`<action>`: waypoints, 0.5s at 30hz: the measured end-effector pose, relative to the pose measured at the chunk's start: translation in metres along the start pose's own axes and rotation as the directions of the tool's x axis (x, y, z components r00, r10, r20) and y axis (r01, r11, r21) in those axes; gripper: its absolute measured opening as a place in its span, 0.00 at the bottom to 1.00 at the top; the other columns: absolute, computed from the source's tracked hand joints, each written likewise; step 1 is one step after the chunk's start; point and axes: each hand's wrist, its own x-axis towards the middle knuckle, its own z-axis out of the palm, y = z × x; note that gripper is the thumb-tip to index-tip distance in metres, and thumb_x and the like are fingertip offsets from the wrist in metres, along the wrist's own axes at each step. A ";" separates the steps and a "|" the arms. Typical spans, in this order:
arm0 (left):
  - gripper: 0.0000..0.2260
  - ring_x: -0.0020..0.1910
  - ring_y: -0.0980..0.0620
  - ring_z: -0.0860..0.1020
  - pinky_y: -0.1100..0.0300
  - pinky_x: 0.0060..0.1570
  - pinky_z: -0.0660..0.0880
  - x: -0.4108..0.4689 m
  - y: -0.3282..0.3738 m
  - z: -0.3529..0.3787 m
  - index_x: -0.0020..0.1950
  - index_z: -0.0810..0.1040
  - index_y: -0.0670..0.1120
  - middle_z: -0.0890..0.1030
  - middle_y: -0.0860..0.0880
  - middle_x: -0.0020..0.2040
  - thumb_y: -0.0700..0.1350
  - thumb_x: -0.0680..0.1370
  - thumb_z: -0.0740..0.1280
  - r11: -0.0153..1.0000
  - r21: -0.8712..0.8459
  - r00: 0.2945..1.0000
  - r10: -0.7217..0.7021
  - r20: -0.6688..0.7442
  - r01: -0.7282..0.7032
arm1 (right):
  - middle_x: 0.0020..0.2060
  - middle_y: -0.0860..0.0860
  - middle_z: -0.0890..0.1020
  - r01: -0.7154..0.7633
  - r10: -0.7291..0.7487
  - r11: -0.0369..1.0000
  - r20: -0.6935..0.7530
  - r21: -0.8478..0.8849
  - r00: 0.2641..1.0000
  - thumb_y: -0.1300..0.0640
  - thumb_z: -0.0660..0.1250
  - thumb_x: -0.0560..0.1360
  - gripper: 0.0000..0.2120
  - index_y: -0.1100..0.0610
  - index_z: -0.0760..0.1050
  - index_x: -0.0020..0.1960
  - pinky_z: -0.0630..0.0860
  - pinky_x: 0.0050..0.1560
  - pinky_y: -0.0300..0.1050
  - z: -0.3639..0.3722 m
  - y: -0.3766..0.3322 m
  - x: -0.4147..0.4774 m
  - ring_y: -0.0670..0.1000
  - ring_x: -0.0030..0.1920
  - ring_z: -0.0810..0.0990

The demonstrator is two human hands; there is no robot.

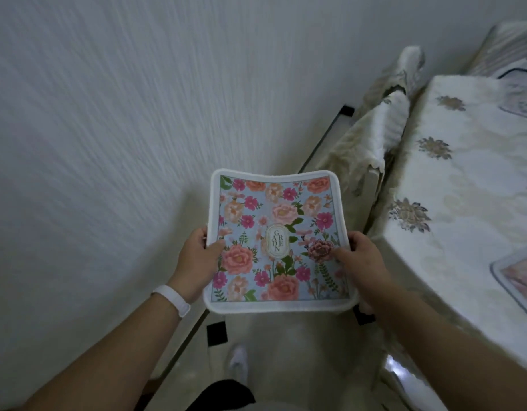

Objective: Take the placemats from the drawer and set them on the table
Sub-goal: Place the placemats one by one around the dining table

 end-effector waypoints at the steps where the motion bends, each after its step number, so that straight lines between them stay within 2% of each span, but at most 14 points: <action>1: 0.08 0.46 0.46 0.85 0.43 0.46 0.82 0.018 0.007 -0.002 0.58 0.77 0.50 0.84 0.46 0.51 0.44 0.79 0.67 1.000 0.004 1.000 0.010 0.022 -0.010 | 0.50 0.52 0.83 -0.003 0.003 1.000 -0.017 0.007 1.000 0.57 0.69 0.77 0.09 0.52 0.73 0.56 0.84 0.43 0.55 0.006 -0.009 0.008 0.53 0.46 0.85; 5: 0.09 0.48 0.47 0.83 0.46 0.48 0.82 0.083 0.038 -0.001 0.59 0.78 0.49 0.83 0.48 0.53 0.43 0.79 0.66 0.997 0.038 0.990 0.067 0.120 -0.072 | 0.50 0.51 0.83 -0.022 0.024 1.000 -0.130 0.018 0.991 0.58 0.68 0.77 0.08 0.53 0.73 0.55 0.84 0.41 0.53 0.024 -0.037 0.032 0.53 0.46 0.85; 9: 0.10 0.49 0.50 0.82 0.58 0.41 0.80 0.128 0.060 0.011 0.60 0.78 0.47 0.82 0.50 0.54 0.42 0.80 0.66 0.992 0.053 0.975 0.098 0.202 -0.111 | 0.48 0.52 0.84 -0.038 0.043 0.999 -0.203 0.026 0.978 0.57 0.68 0.77 0.07 0.52 0.72 0.53 0.85 0.41 0.54 0.031 -0.055 0.048 0.52 0.43 0.86; 15: 0.08 0.46 0.50 0.84 0.56 0.39 0.82 0.172 0.092 0.041 0.59 0.79 0.48 0.84 0.49 0.51 0.43 0.79 0.67 0.992 0.026 0.953 0.109 0.283 -0.121 | 0.44 0.51 0.85 -0.015 0.025 0.999 -0.311 0.035 0.950 0.58 0.69 0.77 0.07 0.54 0.74 0.54 0.82 0.32 0.46 0.007 -0.088 0.074 0.48 0.35 0.86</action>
